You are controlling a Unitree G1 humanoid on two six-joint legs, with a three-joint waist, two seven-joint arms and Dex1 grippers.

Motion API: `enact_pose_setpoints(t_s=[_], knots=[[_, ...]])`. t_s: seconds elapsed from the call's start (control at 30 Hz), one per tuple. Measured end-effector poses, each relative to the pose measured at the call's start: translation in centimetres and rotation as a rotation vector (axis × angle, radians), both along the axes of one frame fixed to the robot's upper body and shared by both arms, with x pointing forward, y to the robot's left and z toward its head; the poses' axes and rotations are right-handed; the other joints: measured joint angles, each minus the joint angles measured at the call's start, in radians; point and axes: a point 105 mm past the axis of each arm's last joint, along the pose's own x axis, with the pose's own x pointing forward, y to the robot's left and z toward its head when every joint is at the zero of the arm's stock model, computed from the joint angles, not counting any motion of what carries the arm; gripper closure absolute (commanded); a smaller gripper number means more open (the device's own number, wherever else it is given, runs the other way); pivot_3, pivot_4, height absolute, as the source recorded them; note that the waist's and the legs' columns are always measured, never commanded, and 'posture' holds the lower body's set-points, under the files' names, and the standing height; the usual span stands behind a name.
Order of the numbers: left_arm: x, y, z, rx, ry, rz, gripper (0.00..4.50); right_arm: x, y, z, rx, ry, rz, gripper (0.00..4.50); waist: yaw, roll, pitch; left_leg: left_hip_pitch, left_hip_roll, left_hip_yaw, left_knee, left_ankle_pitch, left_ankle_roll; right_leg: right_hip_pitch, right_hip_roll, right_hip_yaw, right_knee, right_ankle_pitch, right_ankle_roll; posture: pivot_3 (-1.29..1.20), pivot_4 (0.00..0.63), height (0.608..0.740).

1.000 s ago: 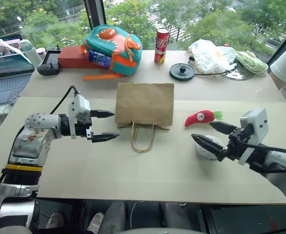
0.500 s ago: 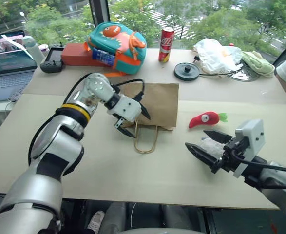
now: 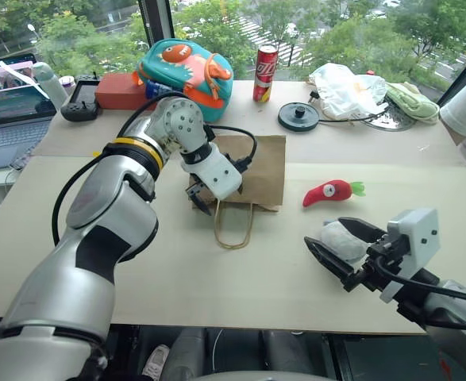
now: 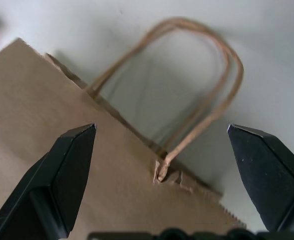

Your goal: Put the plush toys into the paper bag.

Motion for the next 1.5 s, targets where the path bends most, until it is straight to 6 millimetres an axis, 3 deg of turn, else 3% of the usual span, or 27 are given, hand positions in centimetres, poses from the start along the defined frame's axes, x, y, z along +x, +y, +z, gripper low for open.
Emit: enact_pose_setpoints(t_s=[0.17, 0.33, 0.4, 0.77, 0.9, 1.17, 1.5], knots=[[-0.2, 1.3, -1.6, 0.096, -0.001, -0.024, 0.00, 0.0, -0.3, 0.0, 0.015, -0.011, -0.040, 0.01, 0.002, 0.000, 0.000, 0.000, 0.000, 0.000, 0.001, 0.000, 0.000, 0.000, 0.000, 0.000, 0.001, 0.000, 0.000, 0.00, 0.150, 0.740], [0.2, 0.9, -2.1, 0.093, -0.047, -0.030, 0.00, -0.2, -0.3, -0.3, 0.025, -0.008, -0.057, 0.01, 0.007, 0.000, 0.000, 0.000, 0.000, 0.000, 0.001, 0.000, 0.000, 0.000, 0.000, 0.000, 0.001, 0.000, 0.000, 0.00, 0.150, 0.740], [0.4, 0.8, -2.2, 0.095, -0.064, -0.031, 0.26, -0.2, -0.3, -0.2, 0.022, -0.018, -0.063, 0.00, 0.007, 0.000, 0.000, 0.000, 0.000, 0.000, 0.001, 0.000, 0.000, 0.000, 0.000, 0.000, 0.001, 0.000, 0.000, 0.00, 0.150, 0.740], [0.9, 0.7, -2.7, 0.068, -0.110, -0.024, 3.95, -0.2, 0.1, -0.2, 0.044, -0.023, -0.067, 0.00, 0.004, 0.000, 0.000, 0.000, 0.000, 0.000, 0.001, 0.000, 0.000, 0.000, 0.000, 0.000, 0.002, 0.000, 0.000, 0.00, 0.150, 0.740], [0.6, 0.4, -2.4, 0.005, -0.079, -0.006, 3.95, -0.2, 0.4, -0.3, 0.051, -0.016, -0.058, 0.00, 0.004, 0.000, 0.000, 0.000, 0.000, 0.000, 0.001, 0.000, 0.000, 0.000, 0.000, 0.000, 0.002, 0.001, -0.001, 0.00, 0.150, 0.740], [0.6, -1.4, 0.5, -0.295, 0.086, 0.169, 3.95, 0.2, 0.7, 0.4, 0.056, -0.050, -0.044, 0.00, 0.000, 0.000, 0.000, 0.001, 0.000, 0.000, 0.002, 0.000, 0.000, 0.000, 0.000, 0.000, 0.003, 0.002, -0.003, 0.00, 0.150, 0.740], [1.8, -0.4, 2.6, -0.567, 0.245, 0.430, 3.95, 0.6, 0.6, 0.2, 0.068, -0.041, -0.047, 0.00, -0.001, 0.000, 0.000, 0.001, 0.000, -0.001, 0.002, 0.000, 0.000, 0.001, 0.000, 0.000, 0.003, 0.003, -0.006, 0.00, 0.150, 0.740]])
